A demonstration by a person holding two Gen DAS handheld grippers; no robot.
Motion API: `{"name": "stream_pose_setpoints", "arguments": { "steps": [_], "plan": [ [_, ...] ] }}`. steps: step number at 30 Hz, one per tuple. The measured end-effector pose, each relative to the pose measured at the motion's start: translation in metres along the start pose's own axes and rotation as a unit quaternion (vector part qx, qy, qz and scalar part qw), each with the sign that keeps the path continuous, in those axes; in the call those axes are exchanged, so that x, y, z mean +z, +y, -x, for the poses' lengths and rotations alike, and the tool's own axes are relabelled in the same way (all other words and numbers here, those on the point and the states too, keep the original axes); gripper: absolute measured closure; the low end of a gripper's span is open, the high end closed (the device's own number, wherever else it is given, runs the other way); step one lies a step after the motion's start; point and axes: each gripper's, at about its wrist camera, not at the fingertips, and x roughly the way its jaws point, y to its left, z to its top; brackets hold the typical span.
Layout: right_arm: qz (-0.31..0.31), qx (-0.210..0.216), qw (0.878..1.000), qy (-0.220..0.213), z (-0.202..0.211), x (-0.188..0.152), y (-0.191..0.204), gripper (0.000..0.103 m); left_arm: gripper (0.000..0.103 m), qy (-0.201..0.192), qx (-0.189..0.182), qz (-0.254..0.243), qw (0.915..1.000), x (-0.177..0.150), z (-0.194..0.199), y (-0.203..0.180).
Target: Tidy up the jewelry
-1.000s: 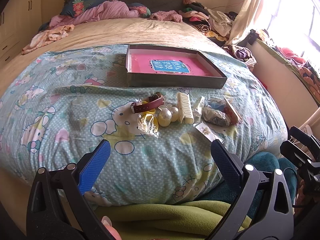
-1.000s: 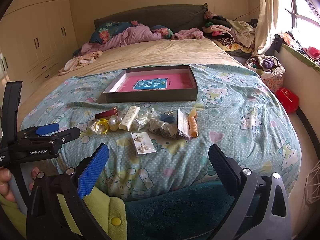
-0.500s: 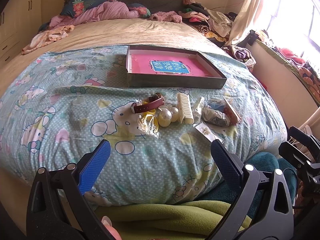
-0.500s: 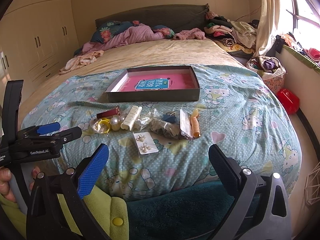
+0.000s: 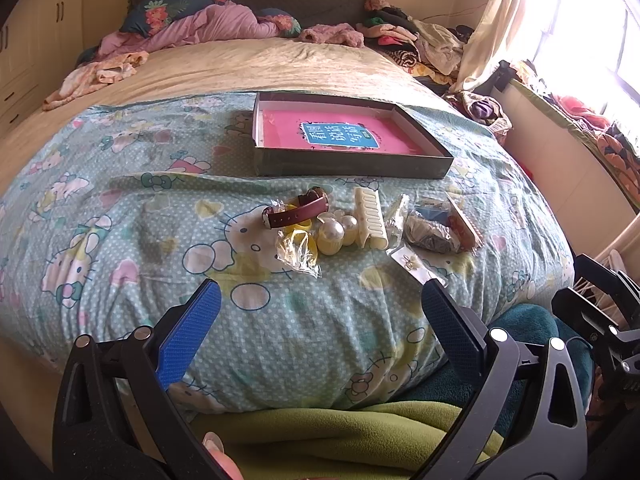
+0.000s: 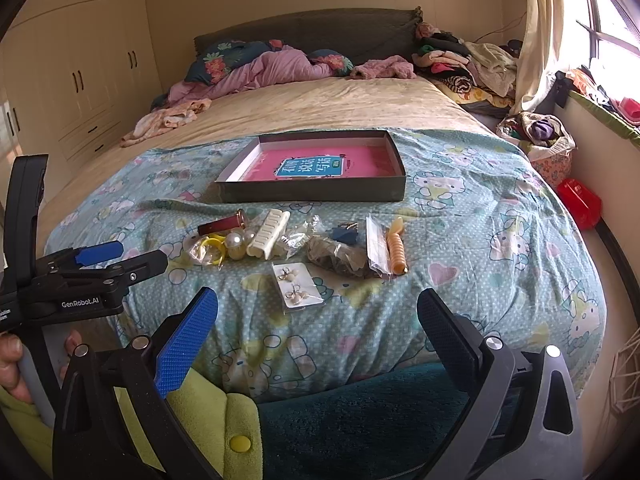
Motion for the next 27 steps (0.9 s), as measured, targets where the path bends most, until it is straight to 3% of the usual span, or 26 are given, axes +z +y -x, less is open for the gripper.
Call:
{"name": "stream_pose_setpoints", "arguments": {
  "steps": [16,27],
  "plan": [
    [0.004,0.020,1.000,0.004,-0.009,0.002,0.006,0.004,0.009,0.003,0.008,-0.001,1.0000,0.003,-0.005,0.008],
    [0.005,0.021,1.000,0.001,-0.017,0.016,0.004,0.004,0.009,0.009,0.027,0.021,0.9994,0.012,-0.017,0.034]
  ]
}}
